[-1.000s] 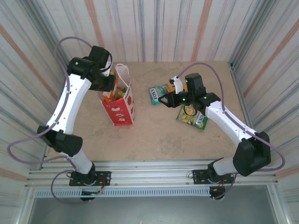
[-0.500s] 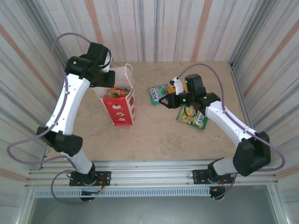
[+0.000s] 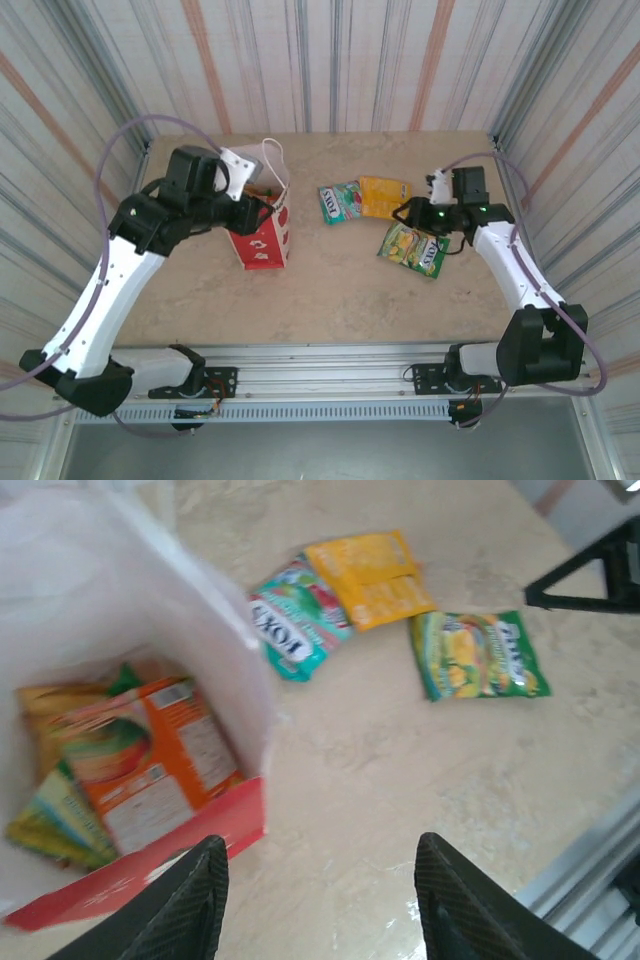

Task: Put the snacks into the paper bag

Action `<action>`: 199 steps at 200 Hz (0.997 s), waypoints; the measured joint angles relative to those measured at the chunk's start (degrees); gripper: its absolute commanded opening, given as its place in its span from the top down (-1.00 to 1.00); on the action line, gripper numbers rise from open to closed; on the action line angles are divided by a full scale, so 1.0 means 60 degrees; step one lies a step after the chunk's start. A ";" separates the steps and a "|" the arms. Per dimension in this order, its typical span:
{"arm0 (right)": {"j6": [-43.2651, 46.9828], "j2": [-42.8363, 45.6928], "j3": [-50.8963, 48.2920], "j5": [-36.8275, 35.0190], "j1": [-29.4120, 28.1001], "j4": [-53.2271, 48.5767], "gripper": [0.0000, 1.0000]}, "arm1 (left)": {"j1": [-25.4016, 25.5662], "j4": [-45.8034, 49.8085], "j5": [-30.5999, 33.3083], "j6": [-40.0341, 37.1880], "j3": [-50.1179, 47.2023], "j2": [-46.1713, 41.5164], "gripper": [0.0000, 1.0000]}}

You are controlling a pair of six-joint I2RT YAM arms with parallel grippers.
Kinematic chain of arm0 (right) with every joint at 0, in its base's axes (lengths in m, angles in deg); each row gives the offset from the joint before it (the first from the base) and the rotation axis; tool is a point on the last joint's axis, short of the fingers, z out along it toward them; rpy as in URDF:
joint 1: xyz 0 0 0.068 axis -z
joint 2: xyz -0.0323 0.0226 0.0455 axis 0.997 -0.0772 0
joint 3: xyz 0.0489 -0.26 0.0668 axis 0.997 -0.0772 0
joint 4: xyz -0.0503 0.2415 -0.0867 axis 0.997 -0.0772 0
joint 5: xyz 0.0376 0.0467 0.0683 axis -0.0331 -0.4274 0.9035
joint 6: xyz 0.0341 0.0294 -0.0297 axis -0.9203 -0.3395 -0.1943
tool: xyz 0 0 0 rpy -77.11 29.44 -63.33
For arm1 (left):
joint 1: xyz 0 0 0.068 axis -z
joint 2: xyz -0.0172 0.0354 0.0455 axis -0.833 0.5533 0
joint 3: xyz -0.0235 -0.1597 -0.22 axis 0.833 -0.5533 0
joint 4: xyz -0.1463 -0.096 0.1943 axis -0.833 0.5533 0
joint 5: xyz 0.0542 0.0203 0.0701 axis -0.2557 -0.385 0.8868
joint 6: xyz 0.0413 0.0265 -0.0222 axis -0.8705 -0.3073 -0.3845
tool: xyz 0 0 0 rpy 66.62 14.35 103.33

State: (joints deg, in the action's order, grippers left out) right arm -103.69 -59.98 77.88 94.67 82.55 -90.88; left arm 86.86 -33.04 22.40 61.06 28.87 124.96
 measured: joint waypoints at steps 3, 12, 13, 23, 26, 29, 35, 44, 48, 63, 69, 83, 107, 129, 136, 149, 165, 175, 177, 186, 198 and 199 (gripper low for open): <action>-0.0029 0.0051 -0.0113 0.0022 0.0204 -0.0076 -0.14 | 0.0080 -0.0135 -0.0091 -0.0007 -0.0149 -0.0073 -0.07; -0.0098 0.0157 -0.0404 0.0058 0.0721 -0.0259 -0.14 | 0.0302 -0.0466 -0.0255 -0.0011 -0.0477 -0.0189 -0.07; -0.0106 0.0164 -0.0426 0.0062 0.0758 -0.0273 -0.14 | 0.0335 -0.0506 -0.0280 -0.0015 -0.0517 -0.0197 -0.07; -0.0157 0.0259 -0.0739 0.0095 0.1293 -0.0437 -0.14 | 0.0597 -0.0809 -0.0408 -0.0018 -0.0747 -0.0193 -0.07; -0.0175 0.0270 -0.0816 0.0106 0.1443 -0.0495 -0.14 | 0.0696 -0.0925 -0.0433 -0.0022 -0.0809 -0.0171 -0.07; -0.0175 0.0277 -0.0903 0.0109 0.1621 -0.0565 -0.14 | 0.0790 -0.0998 -0.0448 -0.0025 -0.0852 -0.0135 -0.07; -0.0175 0.0284 -0.1042 0.0127 0.1880 -0.0634 -0.14 | 0.0976 -0.1151 -0.0474 -0.0033 -0.0907 -0.0055 -0.07; -0.0171 0.0280 -0.1246 0.0164 0.2277 -0.0699 -0.14 | 0.1293 -0.1348 -0.0470 -0.0036 -0.0925 0.0153 -0.07; -0.0168 0.0277 -0.1330 0.0175 0.2430 -0.0739 -0.14 | 0.1435 -0.1464 -0.0477 -0.0044 -0.0925 0.0266 -0.06; -0.0153 0.0120 -0.1497 0.0229 0.2932 -0.0845 -0.14 | 0.1949 -0.1752 -0.0437 -0.0076 -0.0892 0.0790 -0.05; -0.0106 -0.0033 -0.1497 0.0244 0.3085 -0.0841 -0.12 | 0.2167 -0.1847 -0.0408 -0.0076 -0.0849 0.1075 -0.05; 0.0036 -0.0514 -0.1497 0.0328 0.3300 -0.0739 -0.06 | 0.2565 -0.2102 -0.0372 -0.0066 -0.0736 0.1785 -0.04; 0.0138 -0.1574 -0.1497 0.0659 0.3446 -0.0466 0.03 | 0.2973 -0.2557 -0.0463 0.0036 -0.0514 0.2980 -0.02; 0.0168 -0.2484 -0.1494 0.0845 0.3446 -0.0178 0.01 | 0.3126 -0.2794 -0.0674 0.0087 -0.0168 0.3931 -0.01; 0.0178 -0.2703 -0.1494 0.0841 0.3446 -0.0113 -0.01 | 0.3133 -0.2841 -0.0729 0.0098 -0.0015 0.4186 0.00; 0.0200 -0.3009 -0.1494 0.0761 0.3446 0.0000 -0.05 | 0.3133 -0.2951 -0.0867 0.0117 0.0244 0.4557 0.00; 0.0229 -0.3187 -0.1494 0.0663 0.3446 0.0102 -0.06 | 0.3133 -0.3009 -0.0998 0.0153 0.0532 0.4856 0.00; 0.0229 -0.3187 -0.1494 0.0627 0.3446 0.0157 -0.07 | 0.3133 -0.3049 -0.1075 0.0157 0.0688 0.4983 0.00; 0.0229 -0.3187 -0.1494 0.0619 0.3446 0.0175 -0.08 | 0.3133 -0.3056 -0.1096 0.0157 0.0721 0.5016 0.00; 0.0233 -0.3184 -0.1494 0.0572 0.3446 0.0262 -0.08 | 0.3133 -0.3096 -0.1147 0.0157 0.0827 0.5107 0.00; 0.0233 -0.3169 -0.1494 0.0459 0.3453 0.0313 -0.09 | 0.3133 -0.3140 -0.1198 0.0153 0.0943 0.5257 0.01; 0.0233 -0.3166 -0.1494 0.0459 0.3457 0.0313 -0.09 | 0.3133 -0.3140 -0.1198 0.0157 0.0958 0.5275 0.01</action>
State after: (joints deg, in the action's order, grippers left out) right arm -102.29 -78.97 68.92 97.42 103.29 -89.00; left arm 105.66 -51.88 15.21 62.00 34.61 156.61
